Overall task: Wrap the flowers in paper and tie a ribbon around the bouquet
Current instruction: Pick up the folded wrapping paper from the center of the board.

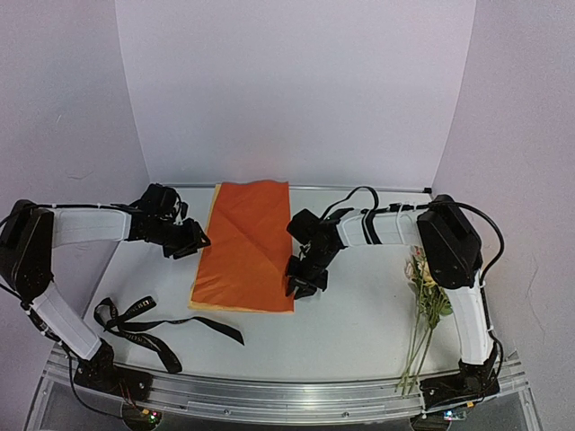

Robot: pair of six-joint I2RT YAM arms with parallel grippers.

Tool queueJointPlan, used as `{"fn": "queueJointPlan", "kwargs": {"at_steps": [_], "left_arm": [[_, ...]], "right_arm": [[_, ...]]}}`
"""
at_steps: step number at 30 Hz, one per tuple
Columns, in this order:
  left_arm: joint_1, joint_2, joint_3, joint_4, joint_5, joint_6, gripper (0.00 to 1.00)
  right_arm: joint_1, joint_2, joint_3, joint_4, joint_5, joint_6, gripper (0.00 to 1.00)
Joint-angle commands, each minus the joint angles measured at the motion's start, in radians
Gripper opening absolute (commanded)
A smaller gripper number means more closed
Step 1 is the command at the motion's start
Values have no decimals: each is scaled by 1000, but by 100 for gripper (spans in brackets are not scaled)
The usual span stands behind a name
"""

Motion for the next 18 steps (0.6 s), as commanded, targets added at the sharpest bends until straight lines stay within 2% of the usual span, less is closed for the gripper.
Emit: {"fn": "queueJointPlan", "kwargs": {"at_steps": [1,4,7,13,18], "left_arm": [[30,51,-33,40,18,-6,57],[36,75,-67,69,28,-23,72],[35,85,-96,113,47,-23,77],[36,167,-89,207,126,-20,78],[36,213,-80,237,162,-30,70]], "right_arm": [[5,31,20,-2,2,19,22],[5,29,15,0,0,21,22],[5,32,12,3,-1,22,22],[4,41,11,8,-7,25,22],[4,44,13,8,-10,24,22]]}}
